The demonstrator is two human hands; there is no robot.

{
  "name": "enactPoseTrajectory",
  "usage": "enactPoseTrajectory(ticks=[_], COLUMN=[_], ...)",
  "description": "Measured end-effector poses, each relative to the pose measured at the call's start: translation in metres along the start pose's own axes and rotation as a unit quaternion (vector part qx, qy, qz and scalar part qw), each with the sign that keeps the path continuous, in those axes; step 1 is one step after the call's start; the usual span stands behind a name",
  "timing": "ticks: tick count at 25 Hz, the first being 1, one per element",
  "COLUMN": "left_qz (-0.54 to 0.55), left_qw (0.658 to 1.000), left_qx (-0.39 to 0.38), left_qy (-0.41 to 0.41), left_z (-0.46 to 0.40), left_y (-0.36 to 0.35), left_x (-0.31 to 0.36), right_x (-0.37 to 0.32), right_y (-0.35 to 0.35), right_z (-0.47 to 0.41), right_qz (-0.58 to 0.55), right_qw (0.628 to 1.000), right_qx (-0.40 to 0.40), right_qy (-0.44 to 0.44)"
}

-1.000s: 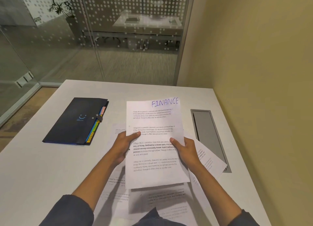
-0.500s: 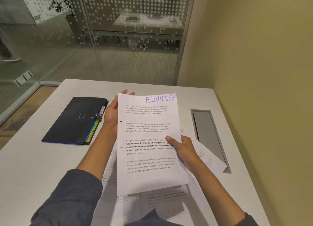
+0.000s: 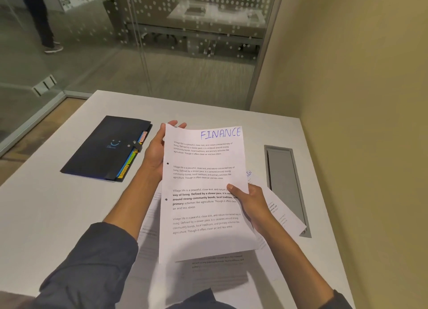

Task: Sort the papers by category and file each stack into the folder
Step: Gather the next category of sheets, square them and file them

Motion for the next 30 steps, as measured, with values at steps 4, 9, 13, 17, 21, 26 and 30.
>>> enactPoseTrajectory(ticks=[4, 9, 13, 17, 21, 26, 30], left_qz=[-0.009, -0.013, -0.084, -0.258, -0.291, -0.289, -0.293], left_qw=[0.999, 0.999, 0.990, 0.961, 0.952, 0.952, 0.944], left_qx=[0.029, 0.004, 0.007, 0.022, 0.041, 0.025, 0.020], left_qy=[-0.018, 0.037, 0.109, 0.097, 0.083, 0.095, 0.153], left_z=[0.002, 0.019, 0.040, 0.057, 0.054, 0.040, 0.029], left_y=[-0.008, -0.029, -0.019, 0.003, 0.036, 0.095, 0.155], left_x=[-0.006, -0.024, -0.068, -0.093, -0.074, -0.029, -0.009], right_x=[-0.005, -0.011, -0.017, -0.018, -0.014, 0.000, 0.016], right_y=[0.012, 0.037, 0.059, 0.059, 0.022, -0.044, -0.093], right_z=[0.000, -0.003, -0.016, -0.030, -0.047, -0.065, -0.078], right_qz=[0.006, -0.013, -0.037, -0.006, 0.011, 0.013, 0.064], right_qw=[1.000, 1.000, 0.997, 0.990, 0.988, 0.996, 0.993], right_qx=[-0.010, 0.007, 0.070, 0.138, 0.150, 0.091, 0.094], right_qy=[-0.003, 0.004, 0.019, 0.024, 0.019, -0.018, -0.013])
Point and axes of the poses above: each hand's wrist, its own z-axis away from the middle knuckle, its own y-axis out of the back of the hand, x = y × z, the point moved 5 cm from there along -z, towards the middle knuckle, and after that the axes turned 8 degrees about -x, right-handed, at the moved point
